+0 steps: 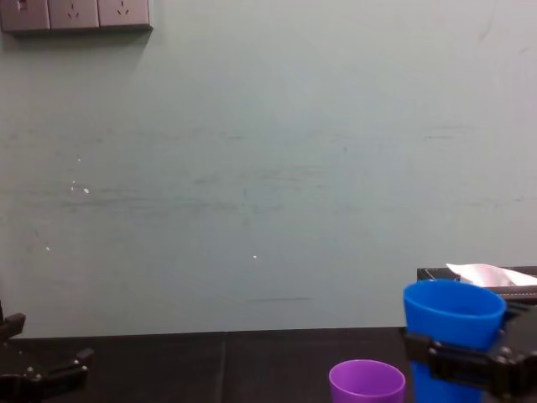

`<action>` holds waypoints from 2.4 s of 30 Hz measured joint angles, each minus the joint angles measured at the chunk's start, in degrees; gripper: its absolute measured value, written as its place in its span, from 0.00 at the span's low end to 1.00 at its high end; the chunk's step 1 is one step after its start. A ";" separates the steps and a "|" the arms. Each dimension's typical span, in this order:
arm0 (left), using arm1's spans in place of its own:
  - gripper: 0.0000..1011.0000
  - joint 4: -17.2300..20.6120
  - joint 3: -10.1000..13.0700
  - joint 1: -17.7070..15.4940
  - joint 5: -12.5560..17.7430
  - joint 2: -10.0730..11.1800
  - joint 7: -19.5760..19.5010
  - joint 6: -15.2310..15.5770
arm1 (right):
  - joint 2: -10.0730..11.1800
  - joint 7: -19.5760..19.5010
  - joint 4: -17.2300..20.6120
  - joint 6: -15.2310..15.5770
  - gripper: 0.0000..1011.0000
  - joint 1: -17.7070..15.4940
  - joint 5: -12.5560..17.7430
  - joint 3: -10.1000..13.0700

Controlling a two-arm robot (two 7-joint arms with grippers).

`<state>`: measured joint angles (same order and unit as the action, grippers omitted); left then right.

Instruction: Stack the three plastic cups sequentially using one hand.

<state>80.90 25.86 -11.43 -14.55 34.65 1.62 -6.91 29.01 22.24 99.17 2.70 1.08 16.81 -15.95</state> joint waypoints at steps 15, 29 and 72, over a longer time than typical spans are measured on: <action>1.00 0.00 0.00 0.00 0.00 0.00 0.00 0.00 | -3.73 -1.28 -3.21 2.02 0.72 5.27 -2.45 -2.40; 1.00 0.00 0.00 0.00 0.00 0.00 0.00 0.00 | -5.94 -1.01 -6.11 3.55 0.72 8.57 -3.24 -4.23; 1.00 0.00 0.00 0.00 0.00 0.00 0.00 0.00 | -9.79 -0.37 -15.21 3.26 0.72 14.44 -4.56 -6.39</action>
<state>80.90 25.86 -11.43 -14.55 34.64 1.62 -6.91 19.22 21.86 83.96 5.96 15.52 12.26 -22.34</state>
